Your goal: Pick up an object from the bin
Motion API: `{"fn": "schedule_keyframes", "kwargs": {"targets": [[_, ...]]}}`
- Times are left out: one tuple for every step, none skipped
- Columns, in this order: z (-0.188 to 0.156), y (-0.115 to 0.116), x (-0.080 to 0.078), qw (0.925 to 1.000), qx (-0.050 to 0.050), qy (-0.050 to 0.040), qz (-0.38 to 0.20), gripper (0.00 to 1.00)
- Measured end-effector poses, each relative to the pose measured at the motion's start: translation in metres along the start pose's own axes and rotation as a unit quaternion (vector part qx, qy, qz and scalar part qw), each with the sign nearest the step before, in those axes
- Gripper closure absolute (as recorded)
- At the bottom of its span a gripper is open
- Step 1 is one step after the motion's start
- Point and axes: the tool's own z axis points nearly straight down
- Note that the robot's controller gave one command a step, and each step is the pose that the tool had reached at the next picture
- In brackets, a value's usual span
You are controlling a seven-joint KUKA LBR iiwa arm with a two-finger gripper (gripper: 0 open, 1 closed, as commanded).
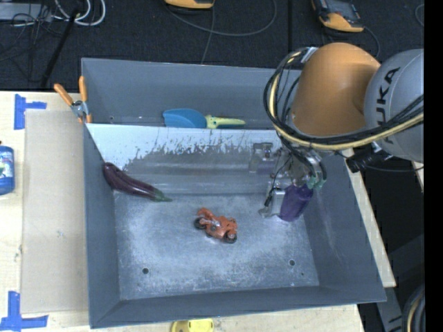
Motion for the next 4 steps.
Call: {"fn": "schedule_keyframes", "kwargs": {"targets": [[-0.005,0.0,-0.001,1.0,0.0,-0.0041,0.0,0.0],[0.042,0.012,-0.012,0.9995,0.0,-0.0073,-0.03,0.0],[0.103,0.045,0.002,0.9999,0.0,-0.0053,0.016,0.0],[0.14,0.021,0.002,0.9983,0.0,-0.0036,-0.058,1.0]]}}
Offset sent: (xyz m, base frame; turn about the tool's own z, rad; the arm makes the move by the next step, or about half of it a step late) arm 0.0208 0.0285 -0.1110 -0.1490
